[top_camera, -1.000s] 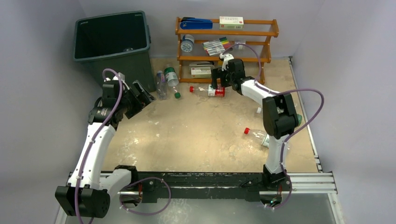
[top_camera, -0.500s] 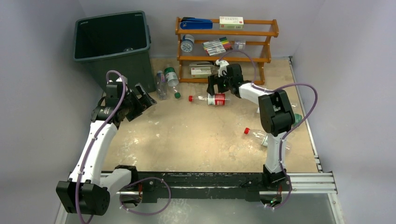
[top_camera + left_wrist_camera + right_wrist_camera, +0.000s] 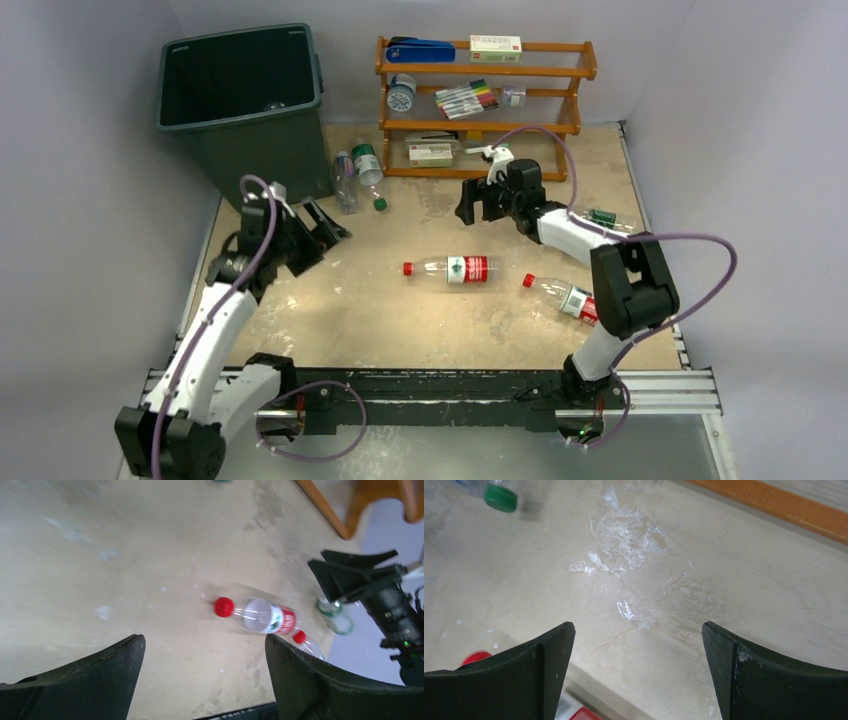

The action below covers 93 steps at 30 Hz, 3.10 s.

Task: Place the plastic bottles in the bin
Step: Move the plastic bottle to the center of the board, then pick up the plastic bottle at the center of the board.

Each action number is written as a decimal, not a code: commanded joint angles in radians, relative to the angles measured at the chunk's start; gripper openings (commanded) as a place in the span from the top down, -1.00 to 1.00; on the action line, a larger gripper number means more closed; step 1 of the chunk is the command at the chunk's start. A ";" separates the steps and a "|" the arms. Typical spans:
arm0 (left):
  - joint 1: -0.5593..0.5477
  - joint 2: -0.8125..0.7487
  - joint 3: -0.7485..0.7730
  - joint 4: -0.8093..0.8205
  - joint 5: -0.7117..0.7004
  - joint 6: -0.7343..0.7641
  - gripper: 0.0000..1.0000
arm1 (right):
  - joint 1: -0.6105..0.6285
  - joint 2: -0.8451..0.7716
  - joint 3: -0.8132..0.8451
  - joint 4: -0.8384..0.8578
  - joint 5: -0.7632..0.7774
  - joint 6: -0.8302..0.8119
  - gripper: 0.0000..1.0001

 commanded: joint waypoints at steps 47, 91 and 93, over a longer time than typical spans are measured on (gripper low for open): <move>-1.026 0.355 -0.201 0.570 -0.753 -0.457 -0.60 | 0.106 -0.525 -0.327 -0.299 0.041 0.312 -1.00; -0.768 0.280 -0.079 0.500 -0.568 -0.369 -0.80 | 0.374 -0.446 -0.453 -0.309 0.200 0.567 -0.71; -0.768 0.236 -0.074 0.469 -0.570 -0.367 -0.80 | 0.398 -0.437 -0.452 -0.308 0.203 0.587 -0.62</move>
